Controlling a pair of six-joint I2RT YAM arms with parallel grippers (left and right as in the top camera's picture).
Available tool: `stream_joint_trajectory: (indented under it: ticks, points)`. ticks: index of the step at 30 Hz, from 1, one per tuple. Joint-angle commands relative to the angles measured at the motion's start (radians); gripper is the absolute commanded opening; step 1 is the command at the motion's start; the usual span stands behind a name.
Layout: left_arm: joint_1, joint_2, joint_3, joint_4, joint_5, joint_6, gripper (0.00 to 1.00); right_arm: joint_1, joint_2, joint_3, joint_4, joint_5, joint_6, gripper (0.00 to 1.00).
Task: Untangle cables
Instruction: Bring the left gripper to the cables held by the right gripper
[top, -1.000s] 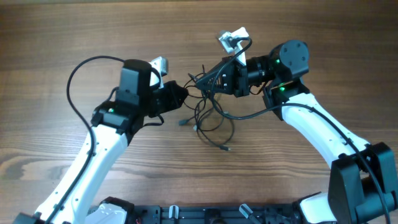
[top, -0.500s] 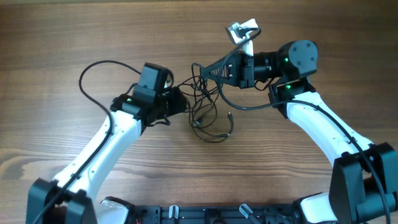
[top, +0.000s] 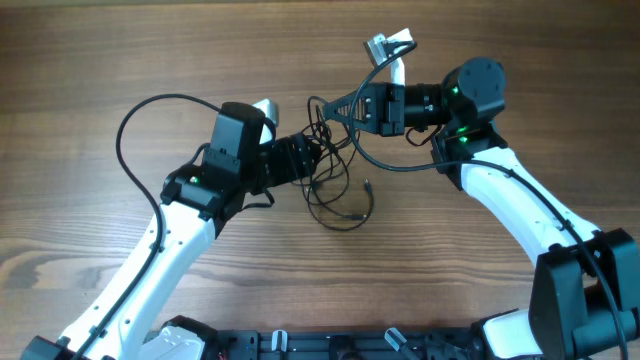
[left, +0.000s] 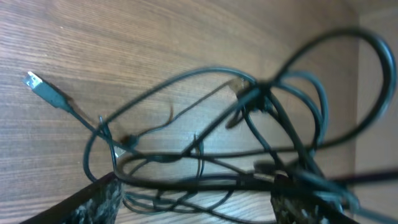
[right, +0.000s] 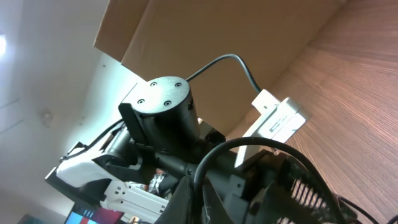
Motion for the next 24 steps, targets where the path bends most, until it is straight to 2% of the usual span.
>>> stream_joint_trajectory:
  ticks: [1,6,11,14,18,24]
  points:
    - [-0.003,0.005,0.006,0.053,-0.128,-0.115,0.84,0.013,-0.006,0.008,0.029,0.003,0.044,0.05]
    - [-0.004,0.008,0.006,0.094,-0.197,-0.162,0.98,0.035,-0.006,0.008,0.069,0.003,0.078,0.05]
    - [-0.008,0.045,0.006,0.164,-0.196,-0.148,1.0,0.04,-0.006,0.008,0.082,0.006,0.175,0.05]
    - [-0.042,0.074,0.005,0.236,-0.191,-0.067,1.0,0.04,-0.006,0.008,0.083,0.006,0.277,0.05]
    - [-0.095,0.086,0.005,0.28,-0.173,0.037,1.0,0.039,-0.006,0.008,0.083,0.005,0.318,0.05]
    - [-0.085,0.085,0.005,0.306,0.114,0.27,1.0,0.032,-0.006,0.008,0.087,-0.011,0.367,0.05]
